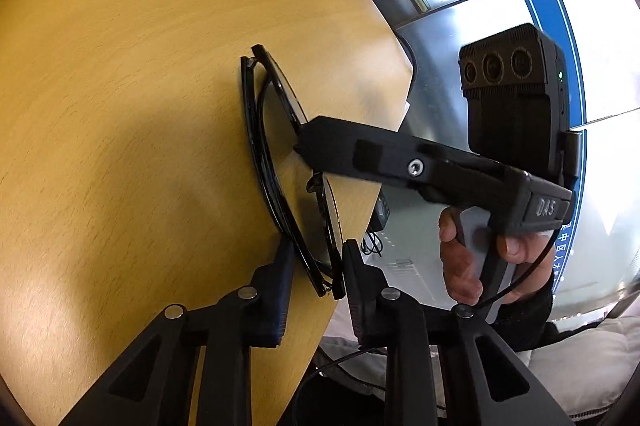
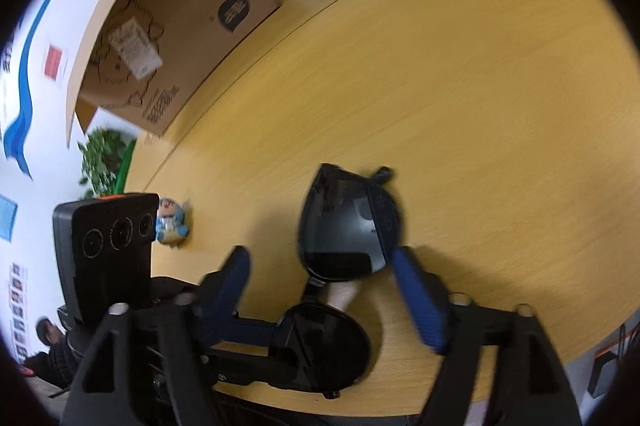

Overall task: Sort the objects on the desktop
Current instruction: 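Move the right gripper to the dark-lens sunglasses and grasp them, then lift the dark-lens sunglasses off the table with the right gripper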

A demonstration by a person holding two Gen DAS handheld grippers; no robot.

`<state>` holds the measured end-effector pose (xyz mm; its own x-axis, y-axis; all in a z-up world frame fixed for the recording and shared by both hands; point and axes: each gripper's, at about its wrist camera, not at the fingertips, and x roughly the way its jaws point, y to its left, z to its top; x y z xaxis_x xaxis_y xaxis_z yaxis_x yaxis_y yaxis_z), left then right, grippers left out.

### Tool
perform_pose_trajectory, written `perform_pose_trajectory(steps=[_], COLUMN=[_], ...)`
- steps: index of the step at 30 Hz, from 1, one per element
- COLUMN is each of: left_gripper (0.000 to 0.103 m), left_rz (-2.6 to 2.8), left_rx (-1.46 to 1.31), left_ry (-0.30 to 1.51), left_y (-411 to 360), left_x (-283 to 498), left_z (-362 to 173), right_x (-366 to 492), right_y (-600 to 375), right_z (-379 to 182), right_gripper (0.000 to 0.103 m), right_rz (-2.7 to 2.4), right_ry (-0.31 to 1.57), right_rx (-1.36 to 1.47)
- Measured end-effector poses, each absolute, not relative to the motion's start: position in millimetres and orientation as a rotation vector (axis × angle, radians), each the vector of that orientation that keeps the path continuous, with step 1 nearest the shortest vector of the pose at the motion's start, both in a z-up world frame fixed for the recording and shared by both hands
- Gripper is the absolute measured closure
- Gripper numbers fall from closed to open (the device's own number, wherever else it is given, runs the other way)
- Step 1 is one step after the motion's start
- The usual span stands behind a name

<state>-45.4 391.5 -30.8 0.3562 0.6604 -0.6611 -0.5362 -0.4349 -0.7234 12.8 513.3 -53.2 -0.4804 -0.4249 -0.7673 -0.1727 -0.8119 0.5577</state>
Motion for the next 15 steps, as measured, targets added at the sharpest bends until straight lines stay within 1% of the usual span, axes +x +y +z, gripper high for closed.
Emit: perform_pose_trajectory(steps=[2,3,4,5,11,15], left_gripper=[0.078,0.078,0.077,0.077,0.077,0.078], left_rz=[1.355,1.358,1.367,1.376,1.392,1.395], left_rx=[-1.512,-1.515,-1.512,-1.510,-1.486,-1.475], left_ry=[-0.138,-0.148,-0.153,-0.157,-0.137,-0.131], left_y=[392,392,390,387,381,376], left_x=[-45,-45,-47,-49,-46,-43], left_z=[-41,-46,-46,-45,-43,-43], right_x=[9,7,5,4,5,9], right_y=[509,507,504,503,493,492], right_z=[-54,-55,-54,-55,-54,-54], right_gripper=[0.025,0.027,0.041,0.052,0.051,0.050], right_rz=[-2.425,-2.439,-2.471,-2.482,-2.518,-2.518], right_ry=[-0.869,-0.848,-0.803,-0.790,-0.746,-0.795], right_rx=[1.499,1.494,1.510,1.514,1.505,1.534])
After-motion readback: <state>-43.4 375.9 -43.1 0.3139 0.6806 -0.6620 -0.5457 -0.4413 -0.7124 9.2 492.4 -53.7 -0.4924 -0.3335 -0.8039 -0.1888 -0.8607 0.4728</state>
